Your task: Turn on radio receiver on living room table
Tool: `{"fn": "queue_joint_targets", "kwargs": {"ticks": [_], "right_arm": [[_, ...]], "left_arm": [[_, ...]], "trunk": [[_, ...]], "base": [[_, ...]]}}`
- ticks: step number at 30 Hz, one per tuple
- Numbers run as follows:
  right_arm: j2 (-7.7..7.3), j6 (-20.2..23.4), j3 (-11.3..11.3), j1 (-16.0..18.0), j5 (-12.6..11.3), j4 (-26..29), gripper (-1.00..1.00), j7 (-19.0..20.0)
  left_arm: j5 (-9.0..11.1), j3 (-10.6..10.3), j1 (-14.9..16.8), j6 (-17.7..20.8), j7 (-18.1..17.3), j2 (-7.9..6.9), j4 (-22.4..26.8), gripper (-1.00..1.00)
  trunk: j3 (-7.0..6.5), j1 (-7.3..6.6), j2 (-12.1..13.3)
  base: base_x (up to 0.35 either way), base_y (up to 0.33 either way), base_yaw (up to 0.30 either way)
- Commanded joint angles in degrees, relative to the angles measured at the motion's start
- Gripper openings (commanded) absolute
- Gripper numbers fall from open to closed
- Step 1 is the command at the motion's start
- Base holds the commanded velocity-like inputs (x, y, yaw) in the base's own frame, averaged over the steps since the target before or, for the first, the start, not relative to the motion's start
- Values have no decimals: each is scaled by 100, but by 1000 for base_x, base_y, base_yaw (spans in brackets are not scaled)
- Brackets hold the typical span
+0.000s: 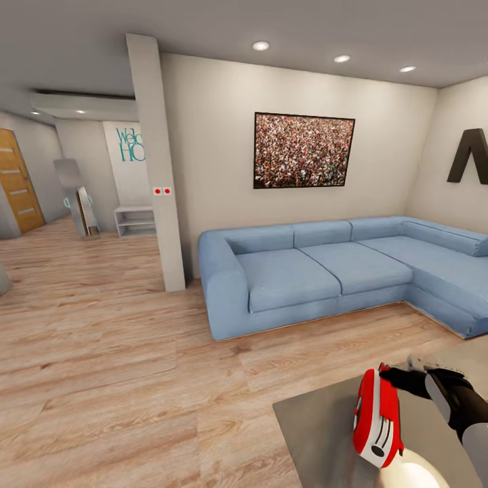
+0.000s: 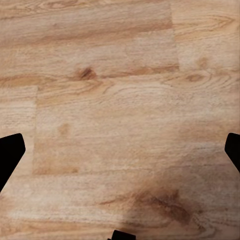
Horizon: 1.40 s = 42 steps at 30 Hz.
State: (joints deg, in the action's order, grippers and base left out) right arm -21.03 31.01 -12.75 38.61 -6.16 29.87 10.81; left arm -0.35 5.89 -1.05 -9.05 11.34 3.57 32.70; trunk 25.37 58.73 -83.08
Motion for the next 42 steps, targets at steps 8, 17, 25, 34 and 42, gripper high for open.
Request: {"fn": "queue_joint_targets", "kwargs": {"ticks": [8, 17, 25, 34, 42], "right_arm": [[12, -82, 1, -2, 18, -443, 100, -21], [42, -86, 9, -3, 98, -570, 100, -12], [51, -86, 92, -3, 130, -579, 100, -8], [60, -86, 556, -3, 159, -579, 100, 33], [117, -86, 580, -3, 145, -587, 100, 63]], "left_arm": [[0, 0, 0, 0, 0, 4, 0, 100], [0, 0, 0, 0, 0, 4, 0, 100], [0, 0, 0, 0, 0, 4, 0, 100], [-1, 0, 0, 0, 0, 4, 0, 100], [-4, 0, 0, 0, 1, 4, 0, 100]], "trunk": [[0, 0, 0], [0, 0, 0], [0, 0, 0], [0, 0, 0], [0, 0, 0]], "base": [[0, 0, 0], [0, 0, 0], [0, 0, 0], [0, 0, 0], [0, 0, 0]]}}
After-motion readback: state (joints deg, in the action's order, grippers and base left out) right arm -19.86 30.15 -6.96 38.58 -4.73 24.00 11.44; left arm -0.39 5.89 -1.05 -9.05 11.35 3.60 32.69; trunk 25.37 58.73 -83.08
